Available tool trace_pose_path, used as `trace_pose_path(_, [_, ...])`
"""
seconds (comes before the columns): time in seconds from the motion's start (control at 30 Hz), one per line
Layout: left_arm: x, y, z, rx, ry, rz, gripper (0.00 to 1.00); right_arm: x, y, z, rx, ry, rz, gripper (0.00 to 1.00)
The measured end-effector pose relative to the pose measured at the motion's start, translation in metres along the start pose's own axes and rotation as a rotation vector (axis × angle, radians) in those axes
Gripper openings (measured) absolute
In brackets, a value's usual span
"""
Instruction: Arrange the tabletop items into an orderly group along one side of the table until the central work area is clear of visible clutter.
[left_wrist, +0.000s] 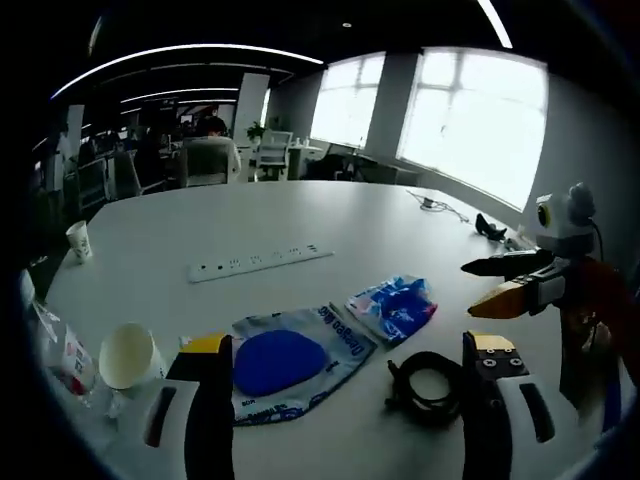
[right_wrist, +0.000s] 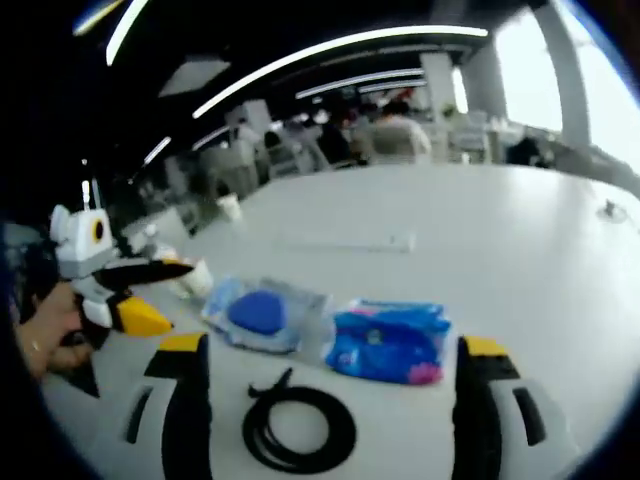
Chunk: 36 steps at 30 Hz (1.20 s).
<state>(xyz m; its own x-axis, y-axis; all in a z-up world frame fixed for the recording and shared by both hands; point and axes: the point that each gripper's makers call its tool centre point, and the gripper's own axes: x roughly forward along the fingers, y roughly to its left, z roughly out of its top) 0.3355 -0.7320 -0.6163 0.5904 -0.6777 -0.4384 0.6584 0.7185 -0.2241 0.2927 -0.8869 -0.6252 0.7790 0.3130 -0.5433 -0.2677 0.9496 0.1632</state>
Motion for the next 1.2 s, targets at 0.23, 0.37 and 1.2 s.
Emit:
trace_pose_path(0.23, [-0.031,0.006,0.003,0.019,-0.008,0.001,0.99,-0.017,0.036,0.007,0.01,-0.021,0.093,1.0])
trace_pose_path(0.37, [-0.051,0.011,0.004,0.034,-0.02,0.006,0.99,-0.029,0.055,0.008,0.002,-0.028,0.118,1.0])
trace_pose_path(1.2, [-0.156,0.04,-0.029,0.061,-0.021,0.079,0.97,-0.099,0.093,-0.003,-0.088,-0.04,0.144,1.0])
